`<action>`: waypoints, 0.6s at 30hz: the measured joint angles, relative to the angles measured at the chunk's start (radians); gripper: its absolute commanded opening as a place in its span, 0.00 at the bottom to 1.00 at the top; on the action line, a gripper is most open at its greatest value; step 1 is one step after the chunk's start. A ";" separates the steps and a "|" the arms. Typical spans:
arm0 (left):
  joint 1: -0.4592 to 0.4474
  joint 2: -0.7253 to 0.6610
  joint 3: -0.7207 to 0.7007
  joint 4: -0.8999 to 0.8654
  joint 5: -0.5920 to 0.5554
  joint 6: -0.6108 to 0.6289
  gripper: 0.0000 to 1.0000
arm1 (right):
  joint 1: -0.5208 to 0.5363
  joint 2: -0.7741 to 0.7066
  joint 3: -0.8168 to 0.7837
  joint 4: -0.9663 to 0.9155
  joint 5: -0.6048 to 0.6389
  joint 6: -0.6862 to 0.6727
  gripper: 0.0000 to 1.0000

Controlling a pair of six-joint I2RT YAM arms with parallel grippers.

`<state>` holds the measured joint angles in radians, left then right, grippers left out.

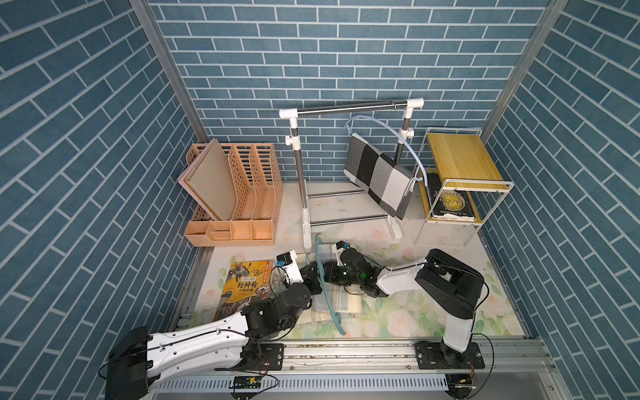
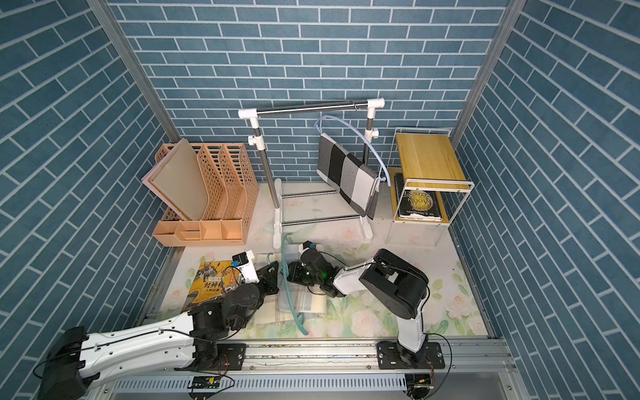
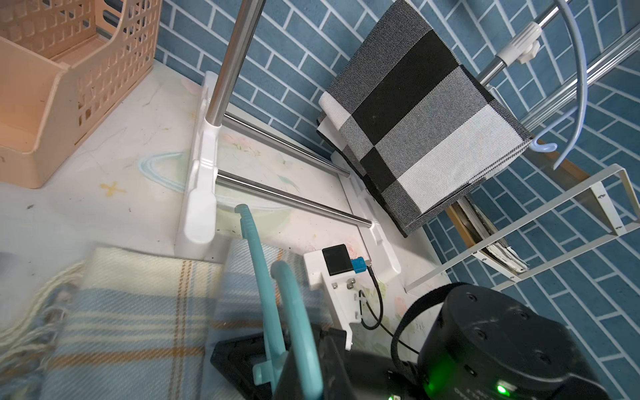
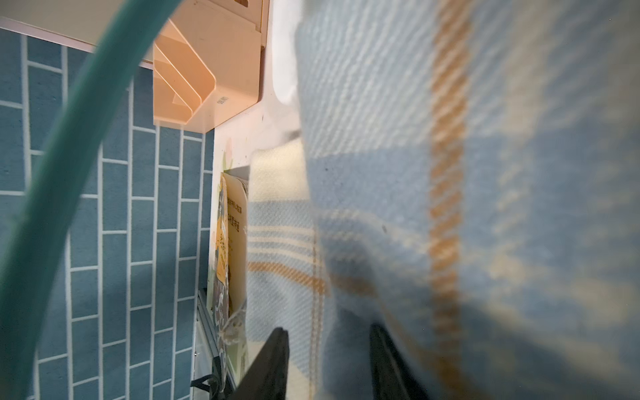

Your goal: Hang the scarf on the hanger

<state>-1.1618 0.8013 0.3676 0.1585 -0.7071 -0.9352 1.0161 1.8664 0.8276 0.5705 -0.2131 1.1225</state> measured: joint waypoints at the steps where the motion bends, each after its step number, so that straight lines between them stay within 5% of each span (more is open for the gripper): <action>1: 0.000 -0.003 0.000 0.000 0.000 -0.003 0.00 | 0.000 -0.017 -0.002 -0.023 0.008 -0.004 0.45; 18: -0.004 0.061 0.067 -0.016 -0.001 -0.003 0.00 | -0.008 -0.317 -0.077 -0.288 0.060 -0.063 0.52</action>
<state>-1.1656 0.8619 0.4347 0.1429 -0.7078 -0.9382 1.0080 1.5497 0.7502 0.2825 -0.1528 1.0592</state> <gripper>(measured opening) 0.111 0.516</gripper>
